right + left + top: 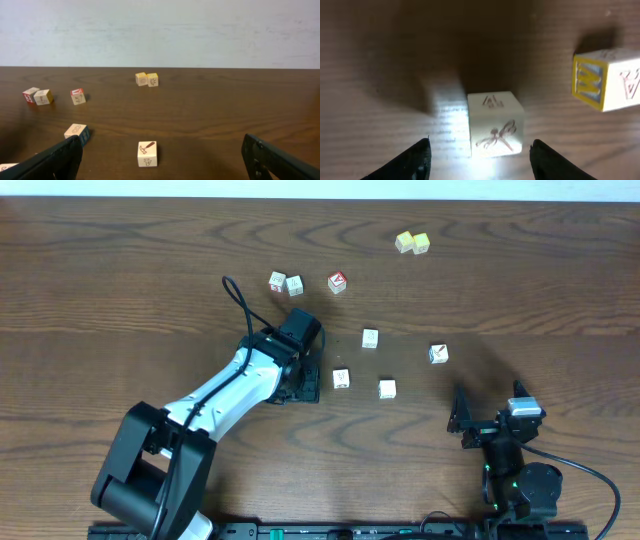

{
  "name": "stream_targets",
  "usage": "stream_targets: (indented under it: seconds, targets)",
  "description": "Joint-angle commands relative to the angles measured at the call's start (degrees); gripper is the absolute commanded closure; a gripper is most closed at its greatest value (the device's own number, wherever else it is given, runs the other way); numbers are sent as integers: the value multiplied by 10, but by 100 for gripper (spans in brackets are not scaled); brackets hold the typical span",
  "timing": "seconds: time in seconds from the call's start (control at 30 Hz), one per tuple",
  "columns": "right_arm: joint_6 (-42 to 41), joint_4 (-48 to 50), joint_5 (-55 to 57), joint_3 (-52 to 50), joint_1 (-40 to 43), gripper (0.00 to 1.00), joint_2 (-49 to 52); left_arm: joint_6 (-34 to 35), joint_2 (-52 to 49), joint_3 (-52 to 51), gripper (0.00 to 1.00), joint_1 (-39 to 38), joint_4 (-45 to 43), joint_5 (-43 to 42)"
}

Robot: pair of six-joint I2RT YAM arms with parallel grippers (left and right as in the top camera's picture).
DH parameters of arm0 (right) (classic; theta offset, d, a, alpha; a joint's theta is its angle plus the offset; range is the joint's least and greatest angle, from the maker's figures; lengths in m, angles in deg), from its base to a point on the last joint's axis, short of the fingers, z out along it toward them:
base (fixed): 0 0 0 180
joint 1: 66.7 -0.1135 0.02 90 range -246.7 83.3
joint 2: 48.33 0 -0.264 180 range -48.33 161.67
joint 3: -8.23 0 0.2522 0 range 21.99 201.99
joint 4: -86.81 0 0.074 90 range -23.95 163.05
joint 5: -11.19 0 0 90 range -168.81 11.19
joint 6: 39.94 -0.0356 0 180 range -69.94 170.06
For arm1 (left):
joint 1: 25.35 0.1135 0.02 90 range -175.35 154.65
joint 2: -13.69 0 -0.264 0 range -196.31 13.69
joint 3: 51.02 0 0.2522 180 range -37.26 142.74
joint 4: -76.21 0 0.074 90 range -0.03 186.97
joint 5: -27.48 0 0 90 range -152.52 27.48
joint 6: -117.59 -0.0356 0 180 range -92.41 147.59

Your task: Lift 5 blocks

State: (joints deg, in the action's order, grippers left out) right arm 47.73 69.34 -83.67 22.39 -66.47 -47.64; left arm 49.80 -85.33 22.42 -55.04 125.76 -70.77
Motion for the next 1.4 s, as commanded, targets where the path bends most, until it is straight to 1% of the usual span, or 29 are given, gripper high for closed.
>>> stream_targets:
  seconds: [0.0,0.17,0.37,0.4,0.63,0.67,0.8,0.83,0.87,0.93,1.13,1.3,1.37]
  targets:
    - [-4,-2,3,-1,-1,1,-3,-5,-2,-4,36,-2,-12,17]
    - [-4,-2,3,-1,-1,1,-3,5,-8,-4,37,-13,-19,17]
    - [-4,-2,3,-1,-1,1,-3,5,-39,-4,38,-29,-23,24]
    - [-4,-2,3,-1,-1,1,-3,5,-45,-5,40,-29,-23,28]
    - [-4,-2,3,-1,-1,1,-3,5,-51,-4,44,-28,-27,34]
    - [-4,-2,3,-1,-1,1,-3,5,-51,-4,47,-28,-28,36]
    - [-4,-2,3,-1,-1,1,-3,5,-51,-4,51,-28,-37,38]
    - [-4,-2,3,-1,-1,1,-3,5,-51,-4,53,-28,-40,38]
    - [-4,-2,3,-1,-1,1,-3,8,-51,-4,58,-28,-44,38]
    - [-4,-2,3,-1,-1,1,-3,17,-51,-2,62,-28,-44,38]
    - [-4,-2,3,-1,-1,1,-3,21,-51,6,67,-28,-45,13]
    - [-4,-2,3,-1,-1,1,-3,21,-51,7,67,-29,-61,12]
    - [-4,-2,3,-1,-1,1,-3,35,-51,7,67,-29,-73,7]
